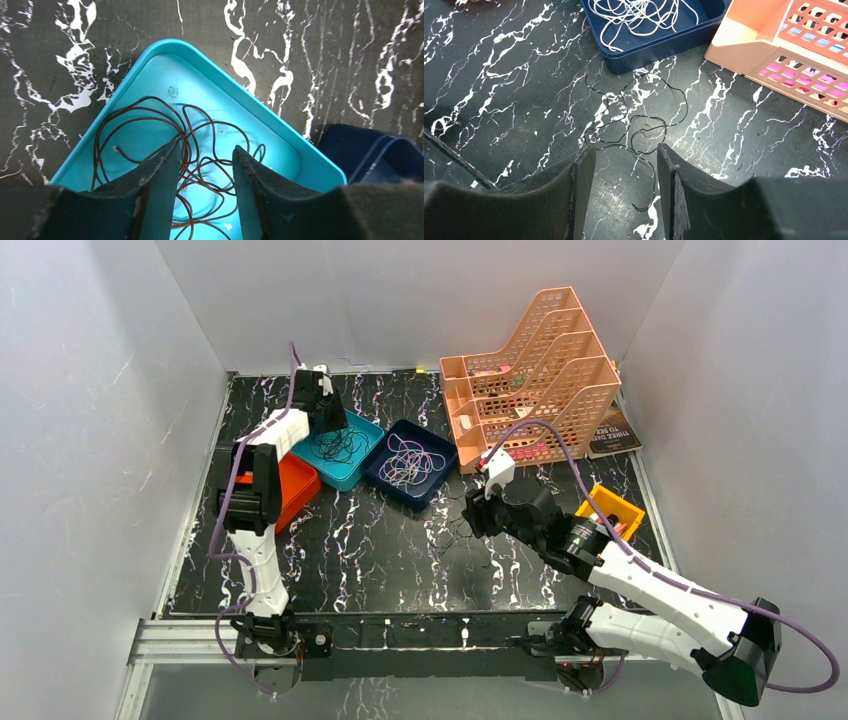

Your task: Untangle the cables

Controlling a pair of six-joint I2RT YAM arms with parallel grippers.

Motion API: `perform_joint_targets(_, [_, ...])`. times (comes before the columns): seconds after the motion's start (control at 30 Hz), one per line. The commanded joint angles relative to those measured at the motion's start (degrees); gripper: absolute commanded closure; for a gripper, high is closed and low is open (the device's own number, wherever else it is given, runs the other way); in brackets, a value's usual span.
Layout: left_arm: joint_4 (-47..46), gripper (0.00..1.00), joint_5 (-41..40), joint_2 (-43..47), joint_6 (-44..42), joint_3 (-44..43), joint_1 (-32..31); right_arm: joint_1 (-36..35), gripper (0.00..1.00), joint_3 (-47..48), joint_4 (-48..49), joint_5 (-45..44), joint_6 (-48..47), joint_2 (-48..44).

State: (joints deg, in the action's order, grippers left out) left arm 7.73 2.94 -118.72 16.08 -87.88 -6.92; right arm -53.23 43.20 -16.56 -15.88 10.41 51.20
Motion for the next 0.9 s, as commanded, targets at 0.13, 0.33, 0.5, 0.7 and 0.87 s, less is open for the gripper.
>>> perform_joint_targets(0.13, [0.9,0.52,-2.1,11.5,-0.4,0.5,0.1,0.2,0.43,0.9,1.8,1.3,0.9,0.6])
perform_joint_targets(0.33, [1.8,0.48,-1.6,17.4,-0.7,4.7,0.1,0.1,0.43,0.5,1.9,0.7,1.9,-0.1])
perform_joint_targets(0.5, [1.8,0.47,-1.4,26.0,0.3,11.5,-1.7,0.3,0.42,-0.1,1.2,-2.8,5.3,0.5])
perform_joint_targets(0.7, [4.5,0.47,-5.1,37.7,4.4,20.7,-8.7,0.7,0.39,2.3,-2.8,-4.0,9.8,6.9])
perform_joint_targets(0.87, [6.6,0.47,-9.2,44.8,11.7,29.2,-19.2,5.9,0.37,2.7,-3.5,1.0,11.1,12.2])
